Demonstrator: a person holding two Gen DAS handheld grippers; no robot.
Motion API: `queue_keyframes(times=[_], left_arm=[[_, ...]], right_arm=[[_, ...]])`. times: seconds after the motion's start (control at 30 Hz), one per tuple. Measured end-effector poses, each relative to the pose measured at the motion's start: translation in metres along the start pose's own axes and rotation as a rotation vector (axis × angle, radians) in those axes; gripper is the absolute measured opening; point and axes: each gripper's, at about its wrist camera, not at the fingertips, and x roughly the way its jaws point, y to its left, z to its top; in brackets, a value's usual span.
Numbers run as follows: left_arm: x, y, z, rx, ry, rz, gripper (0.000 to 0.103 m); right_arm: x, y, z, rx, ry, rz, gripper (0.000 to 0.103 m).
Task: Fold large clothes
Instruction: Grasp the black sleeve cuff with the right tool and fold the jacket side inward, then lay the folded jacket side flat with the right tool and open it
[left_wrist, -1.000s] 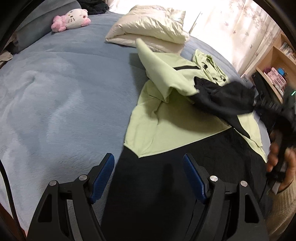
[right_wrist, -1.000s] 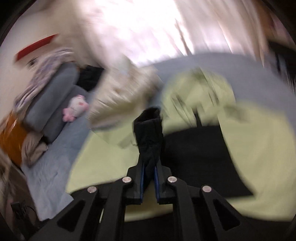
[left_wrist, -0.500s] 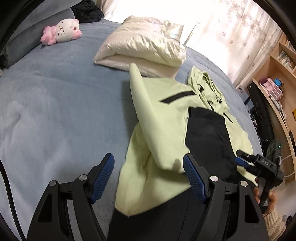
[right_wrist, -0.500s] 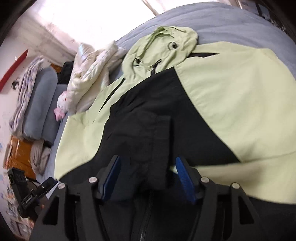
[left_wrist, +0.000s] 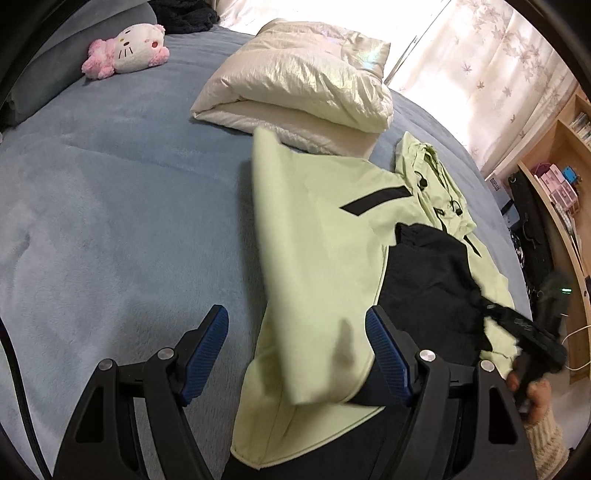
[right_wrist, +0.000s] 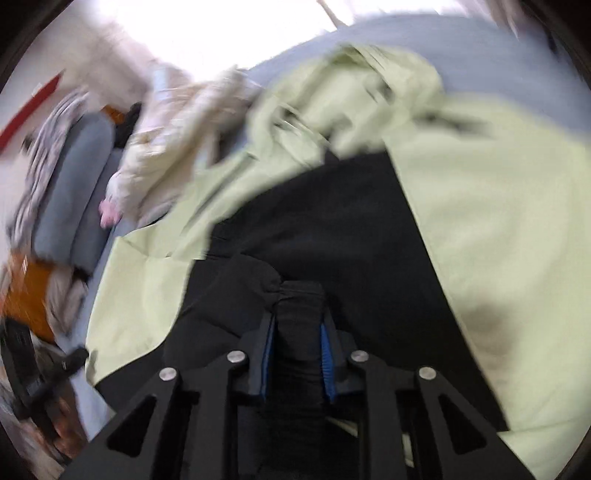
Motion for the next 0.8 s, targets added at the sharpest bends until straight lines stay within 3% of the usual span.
queue_keyframes(times=[0.17,0.3,0.5,0.7,0.8], left_arm=[[0.002,-0.005,0.009,0.003,-0.013,0.000,0.075],[0.009,-0.016,0.016,0.017,-0.016,0.006,0.075],[0.030,-0.031,0.026,0.045,-0.003,0.035,0.075],[0.068,-0.039,0.046,0.072,0.038,0.131,0.075],[0.091,-0.031,0.063,0.048,0.068,0.157,0.075]], right_arm=[[-0.066,0.037,0.034,-0.150,-0.250,-0.030,0.021],[-0.085,0.019,0.057,-0.115,-0.346,-0.128,0.021],[-0.073,-0.050,0.056,0.046,-0.321,-0.306,0.021],[-0.039,-0.097,0.035,0.144,-0.204,-0.341,0.021],[-0.032,-0.117,0.027,0.237,-0.157,-0.282,0.024]])
